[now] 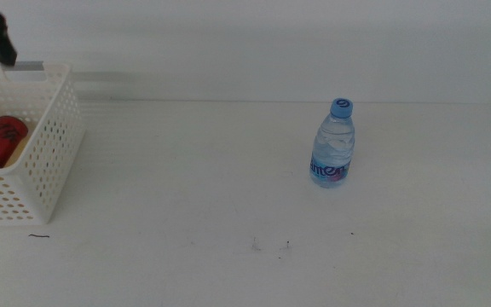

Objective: Use arms to grab the bottles and put them into the dustbin to the left of the table.

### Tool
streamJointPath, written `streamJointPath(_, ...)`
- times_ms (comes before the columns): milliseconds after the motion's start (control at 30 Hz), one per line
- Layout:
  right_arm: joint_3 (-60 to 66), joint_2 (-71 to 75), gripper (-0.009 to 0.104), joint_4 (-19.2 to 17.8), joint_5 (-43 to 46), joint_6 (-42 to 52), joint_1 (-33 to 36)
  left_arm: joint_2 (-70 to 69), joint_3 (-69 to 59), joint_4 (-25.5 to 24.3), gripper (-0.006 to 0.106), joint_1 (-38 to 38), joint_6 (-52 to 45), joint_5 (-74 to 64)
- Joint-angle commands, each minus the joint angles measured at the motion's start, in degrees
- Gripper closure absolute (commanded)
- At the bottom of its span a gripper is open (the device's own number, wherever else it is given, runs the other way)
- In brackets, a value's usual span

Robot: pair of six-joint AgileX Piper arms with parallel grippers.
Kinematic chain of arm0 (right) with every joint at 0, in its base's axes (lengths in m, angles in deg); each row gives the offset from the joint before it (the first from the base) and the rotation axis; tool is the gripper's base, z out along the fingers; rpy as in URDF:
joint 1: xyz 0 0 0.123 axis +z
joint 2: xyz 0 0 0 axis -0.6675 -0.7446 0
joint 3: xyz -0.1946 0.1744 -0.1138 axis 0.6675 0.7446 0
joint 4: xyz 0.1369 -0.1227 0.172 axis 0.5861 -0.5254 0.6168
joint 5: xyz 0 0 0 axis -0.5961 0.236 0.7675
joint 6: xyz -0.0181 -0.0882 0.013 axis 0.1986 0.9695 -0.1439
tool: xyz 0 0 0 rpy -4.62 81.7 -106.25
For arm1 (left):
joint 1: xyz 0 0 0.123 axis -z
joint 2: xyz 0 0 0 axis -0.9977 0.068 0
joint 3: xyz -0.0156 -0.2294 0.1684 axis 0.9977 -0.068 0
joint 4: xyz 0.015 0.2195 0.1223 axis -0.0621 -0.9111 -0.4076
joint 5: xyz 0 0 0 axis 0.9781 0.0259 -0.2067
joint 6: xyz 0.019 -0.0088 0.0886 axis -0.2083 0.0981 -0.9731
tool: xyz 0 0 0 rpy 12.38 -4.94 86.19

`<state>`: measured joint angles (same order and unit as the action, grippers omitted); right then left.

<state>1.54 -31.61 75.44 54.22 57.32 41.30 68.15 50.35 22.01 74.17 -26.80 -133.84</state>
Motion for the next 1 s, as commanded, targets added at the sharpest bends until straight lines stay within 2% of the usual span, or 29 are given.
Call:
streamJointPath(0, 0.2, 0.3, 0.013, -0.5, 0.7, 0.3, -0.4, -5.7, -4.2, 2.2, 0.007, 1.3, 0.4, 2.8)
streamJointPath(67, 0.2, 0.3, 0.013, -0.5, 0.7, 0.3, -0.4, -11.3, -9.0, 6.0, 0.007, 1.7, -2.8, 6.1)
streamJointPath(200, 0.2, 0.3, 0.013, -0.5, 0.7, 0.3, -0.4, -22.3, -20.3, 22.1, 0.007, 1.7, -18.1, 7.9)
streamJointPath(300, 0.2, 0.3, 0.013, -0.5, 0.7, 0.3, -0.4, -29.5, -27.8, 30.0, 0.007, 1.7, -25.0, 7.9)
streamJointPath(400, 0.2, 0.3, 0.013, -0.5, 0.7, 0.3, -0.4, -36.1, -33.6, 33.6, 0.007, 1.7, -26.6, 7.9)
streamJointPath(533, 0.2, 0.3, 0.013, -0.5, 0.7, 0.3, -0.4, -43.0, -38.8, 34.5, 0.007, 1.7, -26.6, 6.3)
streamJointPath(633, 0.2, 0.3, 0.013, -0.5, 0.7, 0.3, -0.4, -46.6, -40.0, 33.9, 0.007, 3.6, -25.9, 4.5)
streamJointPath(667, 0.2, 0.3, 0.013, -0.5, 0.7, 0.3, -0.4, -48.1, -40.5, 31.6, 0.007, 6.1, -23.7, 5.8)
streamJointPath(733, 0.2, 0.3, 0.013, -0.5, 0.7, 0.3, -0.4, -50.8, -41.5, 24.9, 0.007, 13.0, -14.9, 8.8)
streamJointPath(867, 0.2, 0.3, 0.013, -0.5, 0.7, 0.3, -0.4, -55.5, -43.9, 8.2, 0.007, 28.3, 3.1, 14.1)
streamJointPath(900, 0.2, 0.3, 0.013, -0.5, 0.7, 0.3, -0.4, -56.3, -44.2, 5.4, 0.007, 31.4, 5.8, 14.8)
streamJointPath(967, 0.2, 0.3, 0.013, -0.5, 0.7, 0.3, -0.4, -57.6, -44.3, 3.3, 0.007, 35.4, 8.2, 15.2)
